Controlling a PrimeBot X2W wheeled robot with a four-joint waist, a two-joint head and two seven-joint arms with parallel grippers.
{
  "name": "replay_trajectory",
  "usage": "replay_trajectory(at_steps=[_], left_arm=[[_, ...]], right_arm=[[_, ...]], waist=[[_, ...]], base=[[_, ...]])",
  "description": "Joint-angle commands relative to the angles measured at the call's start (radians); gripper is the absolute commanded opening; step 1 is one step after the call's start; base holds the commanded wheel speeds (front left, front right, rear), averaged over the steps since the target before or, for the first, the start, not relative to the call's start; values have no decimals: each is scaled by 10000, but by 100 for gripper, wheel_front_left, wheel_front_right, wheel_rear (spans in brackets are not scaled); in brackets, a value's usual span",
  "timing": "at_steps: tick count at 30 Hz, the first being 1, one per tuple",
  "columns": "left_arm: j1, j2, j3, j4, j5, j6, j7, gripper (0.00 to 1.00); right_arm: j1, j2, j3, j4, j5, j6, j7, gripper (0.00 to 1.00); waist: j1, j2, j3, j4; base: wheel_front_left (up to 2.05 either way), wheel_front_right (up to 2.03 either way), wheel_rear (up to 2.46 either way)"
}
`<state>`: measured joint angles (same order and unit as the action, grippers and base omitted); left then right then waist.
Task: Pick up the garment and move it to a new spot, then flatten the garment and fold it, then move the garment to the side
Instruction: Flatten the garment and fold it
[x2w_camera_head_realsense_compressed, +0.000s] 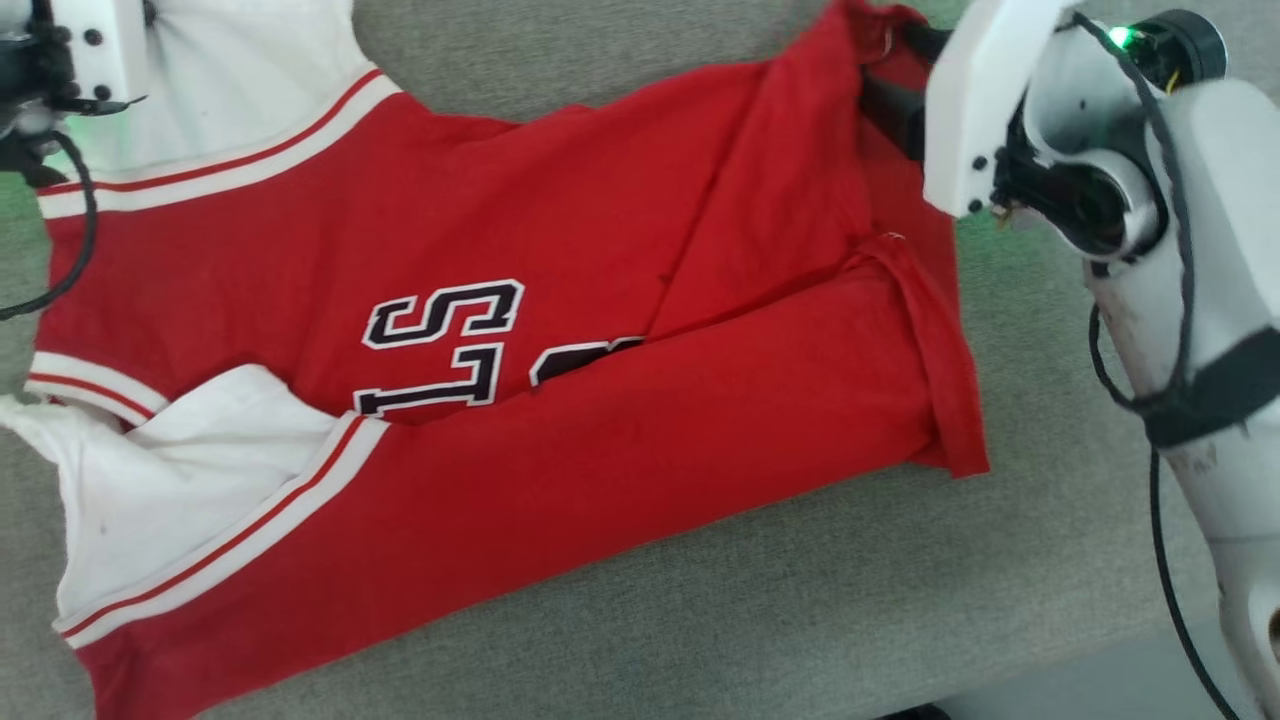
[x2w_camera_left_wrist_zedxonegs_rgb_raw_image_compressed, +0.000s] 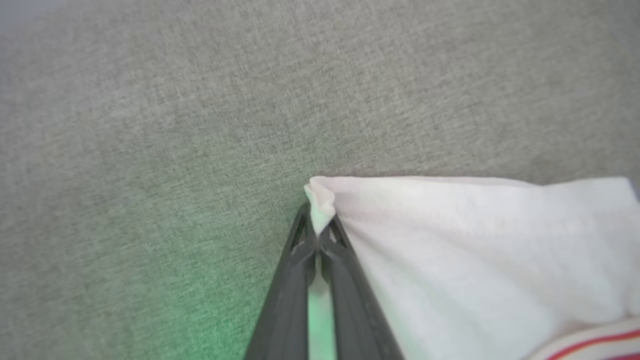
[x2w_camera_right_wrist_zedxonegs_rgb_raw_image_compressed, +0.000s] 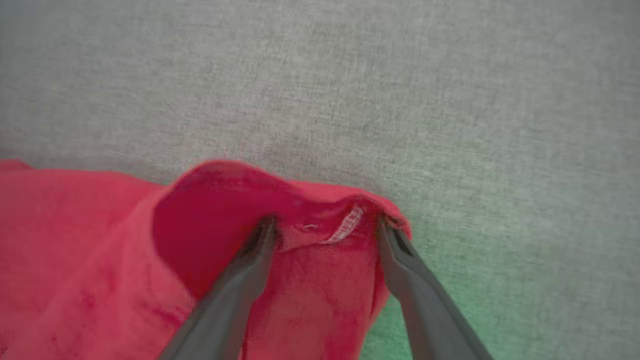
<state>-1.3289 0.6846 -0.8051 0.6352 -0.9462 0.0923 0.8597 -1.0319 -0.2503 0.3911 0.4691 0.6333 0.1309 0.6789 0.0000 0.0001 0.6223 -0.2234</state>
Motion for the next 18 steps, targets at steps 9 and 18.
replay_trajectory(at_steps=[9,18], left_arm=[[751,-451,-199,332,-96,106,-454,0],[472,-316,209,-431,-259,-119,-1072,0]], right_arm=[[-628,-13,1439,1606,603,-5,1197,0],[-502,-1359,1828,255,1268,-6,-180,0]], waist=[[0,-1,-136,564],[0,-1,-820,1127]], base=[[0,0,0],[0,0,0]])
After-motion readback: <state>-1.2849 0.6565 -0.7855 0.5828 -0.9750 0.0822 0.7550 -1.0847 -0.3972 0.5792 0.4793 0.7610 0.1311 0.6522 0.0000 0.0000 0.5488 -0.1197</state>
